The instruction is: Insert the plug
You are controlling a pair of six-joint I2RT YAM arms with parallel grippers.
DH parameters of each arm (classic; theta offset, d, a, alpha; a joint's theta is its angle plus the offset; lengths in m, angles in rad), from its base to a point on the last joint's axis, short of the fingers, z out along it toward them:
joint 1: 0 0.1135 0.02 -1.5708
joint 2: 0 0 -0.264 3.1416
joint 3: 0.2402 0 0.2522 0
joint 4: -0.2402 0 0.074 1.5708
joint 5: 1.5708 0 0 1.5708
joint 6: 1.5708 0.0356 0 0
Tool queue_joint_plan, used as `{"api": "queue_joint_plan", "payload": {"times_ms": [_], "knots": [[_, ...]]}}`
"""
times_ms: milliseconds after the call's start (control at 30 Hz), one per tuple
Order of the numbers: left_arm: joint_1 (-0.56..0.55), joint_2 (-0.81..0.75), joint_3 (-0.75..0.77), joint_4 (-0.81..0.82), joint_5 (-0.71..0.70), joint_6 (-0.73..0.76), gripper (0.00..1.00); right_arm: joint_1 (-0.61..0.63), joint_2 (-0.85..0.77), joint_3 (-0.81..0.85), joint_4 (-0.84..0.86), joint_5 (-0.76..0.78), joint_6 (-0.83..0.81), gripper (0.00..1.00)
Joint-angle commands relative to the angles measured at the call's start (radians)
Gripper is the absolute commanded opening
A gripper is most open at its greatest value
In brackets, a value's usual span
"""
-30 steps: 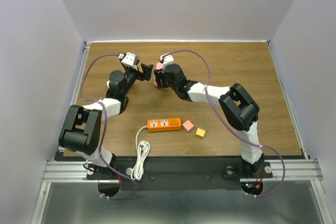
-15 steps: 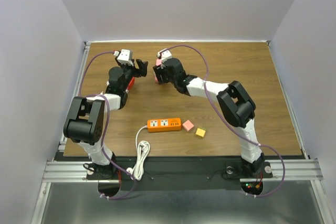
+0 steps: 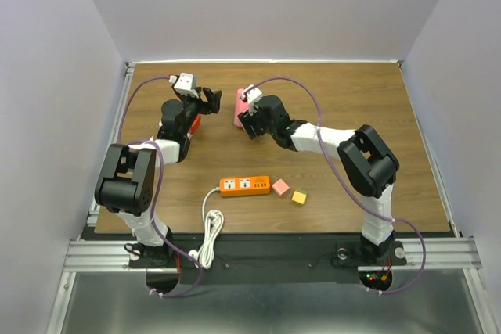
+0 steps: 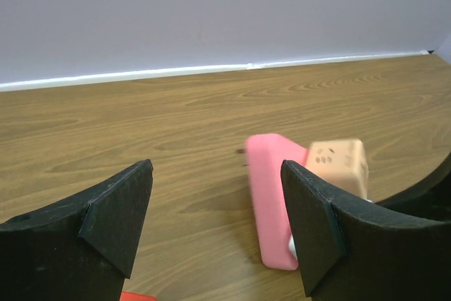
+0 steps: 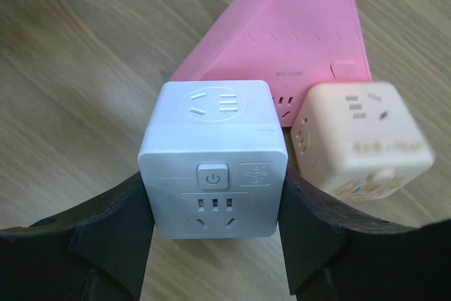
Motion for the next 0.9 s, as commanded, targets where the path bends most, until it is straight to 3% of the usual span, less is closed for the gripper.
{"api": "queue_joint_plan", "payload": {"times_ms": [0, 533, 867], "knots": [[0.003, -0.005, 0.038, 0.07, 0.021, -0.006, 0.83, -0.003, -0.064, -0.08, -0.135, -0.039, -0.027, 0.01], [0.003, 0.253, 0.25, 0.108, 0.232, -0.081, 0.83, -0.011, -0.178, -0.255, 0.029, -0.001, -0.012, 0.0], [-0.019, 0.282, 0.271, 0.154, 0.34, -0.118, 0.83, -0.031, -0.213, -0.303, 0.056, -0.009, 0.011, 0.0]]}}
